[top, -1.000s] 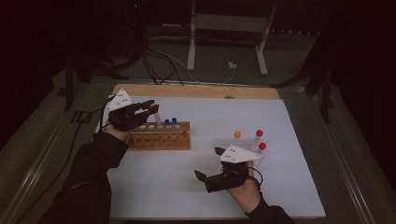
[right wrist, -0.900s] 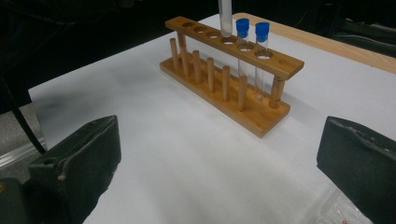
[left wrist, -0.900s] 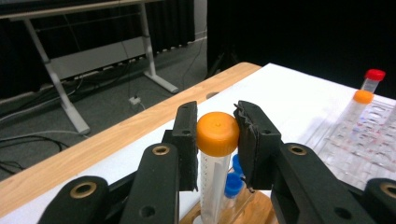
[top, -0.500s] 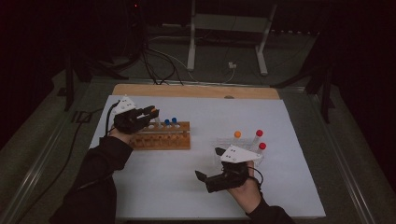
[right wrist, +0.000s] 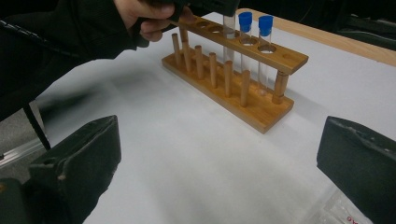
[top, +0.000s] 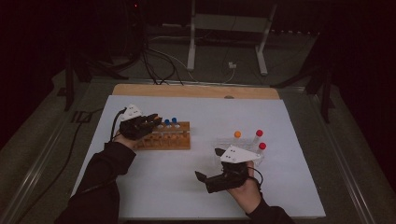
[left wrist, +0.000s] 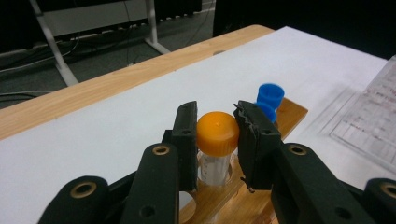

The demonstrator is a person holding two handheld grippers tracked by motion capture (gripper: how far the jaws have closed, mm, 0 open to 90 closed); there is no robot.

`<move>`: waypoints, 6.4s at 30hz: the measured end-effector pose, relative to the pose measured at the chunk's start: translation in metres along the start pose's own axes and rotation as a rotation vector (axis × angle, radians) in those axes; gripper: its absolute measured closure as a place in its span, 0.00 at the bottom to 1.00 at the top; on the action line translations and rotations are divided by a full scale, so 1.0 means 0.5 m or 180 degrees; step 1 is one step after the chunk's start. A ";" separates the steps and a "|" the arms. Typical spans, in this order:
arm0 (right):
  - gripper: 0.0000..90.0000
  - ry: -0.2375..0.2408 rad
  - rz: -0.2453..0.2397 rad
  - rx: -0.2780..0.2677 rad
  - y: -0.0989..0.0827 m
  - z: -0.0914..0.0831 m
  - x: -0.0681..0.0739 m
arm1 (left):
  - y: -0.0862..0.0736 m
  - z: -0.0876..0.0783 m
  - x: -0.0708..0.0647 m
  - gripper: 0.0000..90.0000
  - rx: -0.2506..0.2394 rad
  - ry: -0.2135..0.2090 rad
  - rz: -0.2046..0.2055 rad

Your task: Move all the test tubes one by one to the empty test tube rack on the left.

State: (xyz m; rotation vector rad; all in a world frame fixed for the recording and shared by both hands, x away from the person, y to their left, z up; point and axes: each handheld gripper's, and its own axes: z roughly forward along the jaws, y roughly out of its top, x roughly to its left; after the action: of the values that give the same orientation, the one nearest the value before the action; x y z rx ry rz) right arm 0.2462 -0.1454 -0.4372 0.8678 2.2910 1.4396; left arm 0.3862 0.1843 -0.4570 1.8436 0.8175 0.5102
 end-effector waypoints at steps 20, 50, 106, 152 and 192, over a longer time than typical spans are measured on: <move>0.00 0.0018 0.0010 -0.0045 0.008 -0.007 -0.001 | 0.011 -0.010 -0.004 0.67 0.0152 0.0016 0.0008; 0.10 -0.1090 0.0235 -0.0043 0.008 -0.058 -0.113 | -0.015 -0.170 -0.137 0.02 -0.0244 -0.0715 0.0096; 0.84 -0.1537 0.0454 0.0565 -0.016 0.009 -0.194 | -0.027 -0.181 -0.155 0.02 -0.0193 -0.0775 0.0143; 0.84 -0.0384 -0.0175 0.0462 0.018 0.035 -0.003 | 0.022 -0.120 -0.215 0.15 -0.0141 -0.1182 0.0313; 0.83 -0.0134 -0.0140 0.0461 0.018 0.047 0.010 | 0.032 -0.023 -0.280 0.80 -0.0045 -0.1414 0.0579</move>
State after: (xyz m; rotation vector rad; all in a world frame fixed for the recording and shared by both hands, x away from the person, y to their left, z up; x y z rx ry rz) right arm 0.2579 -0.1227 -0.4396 0.8733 2.3908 1.2378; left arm 0.2879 0.0850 -0.4349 1.9295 0.3490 0.2017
